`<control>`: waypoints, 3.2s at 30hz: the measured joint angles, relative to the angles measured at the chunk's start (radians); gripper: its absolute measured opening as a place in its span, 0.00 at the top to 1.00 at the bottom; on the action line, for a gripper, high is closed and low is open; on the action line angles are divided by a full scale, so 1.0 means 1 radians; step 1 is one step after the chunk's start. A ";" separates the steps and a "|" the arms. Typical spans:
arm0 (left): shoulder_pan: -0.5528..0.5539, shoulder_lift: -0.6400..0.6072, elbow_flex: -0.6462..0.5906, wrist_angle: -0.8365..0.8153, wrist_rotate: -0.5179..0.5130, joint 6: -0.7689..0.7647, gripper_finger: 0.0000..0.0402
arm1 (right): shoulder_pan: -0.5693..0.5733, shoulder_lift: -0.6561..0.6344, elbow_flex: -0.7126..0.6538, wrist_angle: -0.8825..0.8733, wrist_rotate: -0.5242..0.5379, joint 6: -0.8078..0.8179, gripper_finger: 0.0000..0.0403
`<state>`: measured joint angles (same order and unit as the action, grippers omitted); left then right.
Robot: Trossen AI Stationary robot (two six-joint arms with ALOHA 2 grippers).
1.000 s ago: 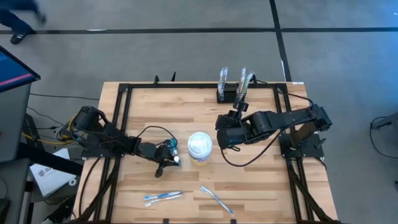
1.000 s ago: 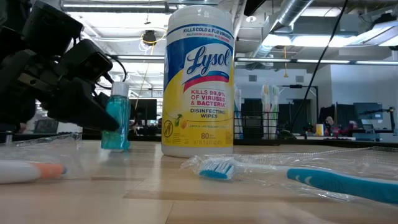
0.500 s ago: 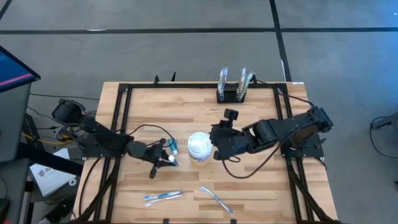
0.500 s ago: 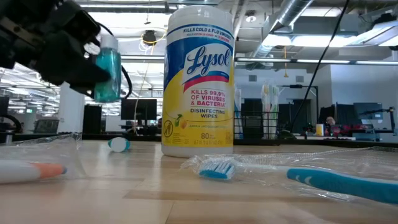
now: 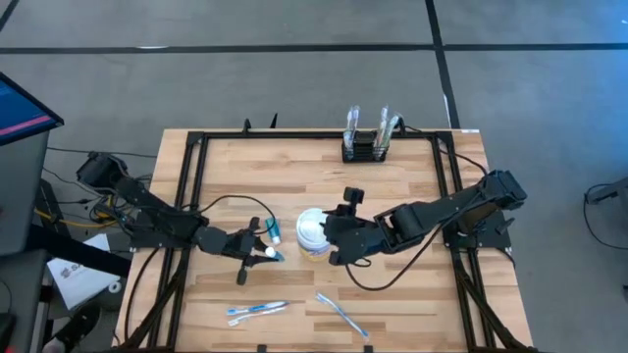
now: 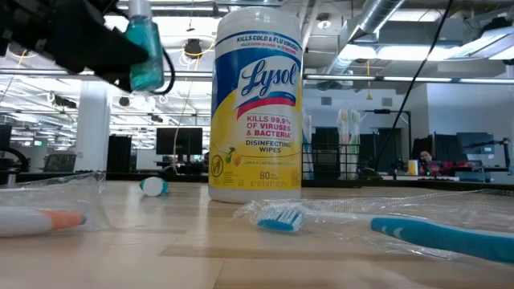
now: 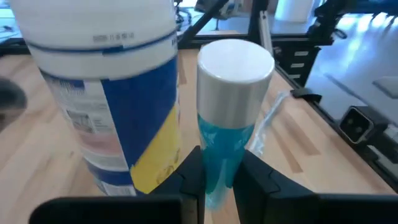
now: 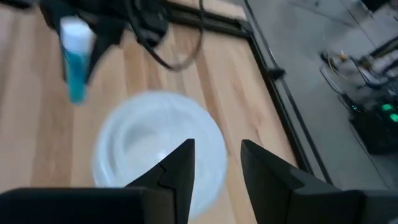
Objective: Pick & Place toothbrushing station
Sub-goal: Put the bottom blue mouthwash into the black mesh organizer
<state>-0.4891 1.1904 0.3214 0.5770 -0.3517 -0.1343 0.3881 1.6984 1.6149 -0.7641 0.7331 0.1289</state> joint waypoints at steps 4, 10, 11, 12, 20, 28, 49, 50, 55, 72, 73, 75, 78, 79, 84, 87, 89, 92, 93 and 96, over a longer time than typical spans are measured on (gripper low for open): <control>0.000 0.000 0.083 -0.103 -0.015 0.025 0.89 | 0.012 -0.001 -0.020 0.134 -0.053 -0.079 0.70; -0.003 0.000 0.214 -0.258 -0.041 0.063 0.89 | 0.012 -0.001 -0.032 0.239 -0.168 -0.113 0.70; -0.003 0.000 0.233 -0.271 -0.060 0.081 0.89 | 0.012 -0.002 -0.031 0.255 -0.184 -0.115 0.70; -0.003 0.000 0.250 -0.279 -0.079 0.100 0.89 | 0.012 -0.002 -0.031 0.266 -0.193 -0.121 0.70; -0.002 0.000 0.336 -0.292 -0.167 0.211 0.89 | 0.011 0.005 -0.030 0.341 -0.268 -0.140 0.70; -0.002 0.000 0.337 -0.294 -0.180 0.212 0.89 | 0.003 0.008 -0.030 0.415 -0.316 -0.158 0.70; -0.002 0.000 0.337 -0.299 -0.179 0.212 0.89 | -0.058 0.076 -0.030 0.544 -0.422 -0.192 0.70; -0.002 0.000 0.337 -0.299 -0.179 0.212 0.89 | -0.060 0.076 -0.030 0.545 -0.422 -0.192 0.70; -0.001 0.000 0.337 -0.299 -0.181 0.212 0.89 | -0.080 0.110 -0.032 0.559 -0.447 -0.192 0.70; -0.001 0.000 0.338 -0.301 -0.181 0.212 0.89 | -0.105 0.123 -0.030 0.645 -0.501 -0.215 0.70; -0.001 0.000 0.338 -0.301 -0.181 0.212 0.89 | -0.105 0.123 -0.030 0.645 -0.501 -0.215 0.70; -0.001 0.000 0.338 -0.301 -0.180 0.212 0.89 | -0.105 0.123 -0.030 0.645 -0.501 -0.215 0.70; -0.001 0.000 0.338 -0.301 -0.180 0.212 0.89 | -0.105 0.123 -0.030 0.644 -0.501 -0.215 0.70; -0.001 0.000 0.338 -0.301 -0.180 0.212 0.89 | -0.105 0.123 -0.030 0.644 -0.501 -0.215 0.70; -0.001 0.000 0.338 -0.301 -0.180 0.212 0.89 | -0.105 0.123 -0.030 0.643 -0.501 -0.215 0.70; -0.001 0.000 0.338 -0.301 -0.179 0.212 0.89 | -0.105 0.123 -0.030 0.643 -0.505 -0.215 0.70; -0.001 0.000 0.338 -0.301 -0.175 0.212 0.89 | -0.108 0.123 -0.030 0.643 -0.525 -0.215 0.70; -0.001 0.000 0.338 -0.301 -0.174 0.213 0.89 | -0.115 0.149 -0.026 0.675 -0.545 -0.216 0.70; -0.001 0.000 0.338 -0.301 -0.173 0.213 0.89 | -0.117 0.157 -0.028 0.675 -0.549 -0.218 0.70; -0.001 0.000 0.338 -0.301 -0.175 0.213 0.89 | -0.124 0.184 -0.028 0.710 -0.552 -0.220 0.70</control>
<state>-0.4904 1.1904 0.6590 0.2764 -0.5269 0.0784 0.2642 1.8826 1.5868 -0.0541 0.1807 -0.0916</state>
